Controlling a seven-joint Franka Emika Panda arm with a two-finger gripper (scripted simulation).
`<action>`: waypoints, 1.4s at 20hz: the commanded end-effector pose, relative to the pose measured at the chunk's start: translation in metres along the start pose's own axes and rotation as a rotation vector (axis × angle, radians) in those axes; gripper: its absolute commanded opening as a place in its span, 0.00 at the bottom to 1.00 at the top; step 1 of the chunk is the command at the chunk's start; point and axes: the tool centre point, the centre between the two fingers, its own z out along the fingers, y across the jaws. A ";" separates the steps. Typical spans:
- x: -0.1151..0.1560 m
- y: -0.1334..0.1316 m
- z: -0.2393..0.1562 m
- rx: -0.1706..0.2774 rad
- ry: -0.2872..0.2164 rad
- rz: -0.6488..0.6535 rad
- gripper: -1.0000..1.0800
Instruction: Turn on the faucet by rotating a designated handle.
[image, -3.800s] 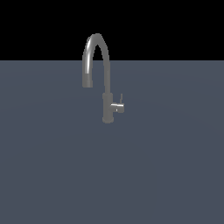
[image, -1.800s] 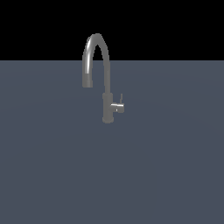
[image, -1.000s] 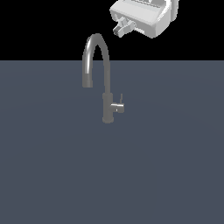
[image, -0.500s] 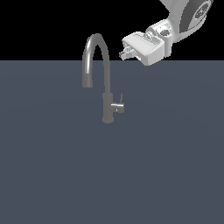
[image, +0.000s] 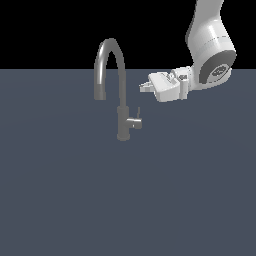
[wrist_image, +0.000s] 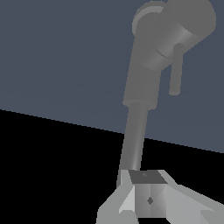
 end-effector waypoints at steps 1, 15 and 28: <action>0.021 -0.003 0.002 0.055 -0.043 0.054 0.00; 0.082 -0.005 0.017 0.215 -0.165 0.211 0.00; 0.075 0.007 0.020 0.217 -0.167 0.213 0.00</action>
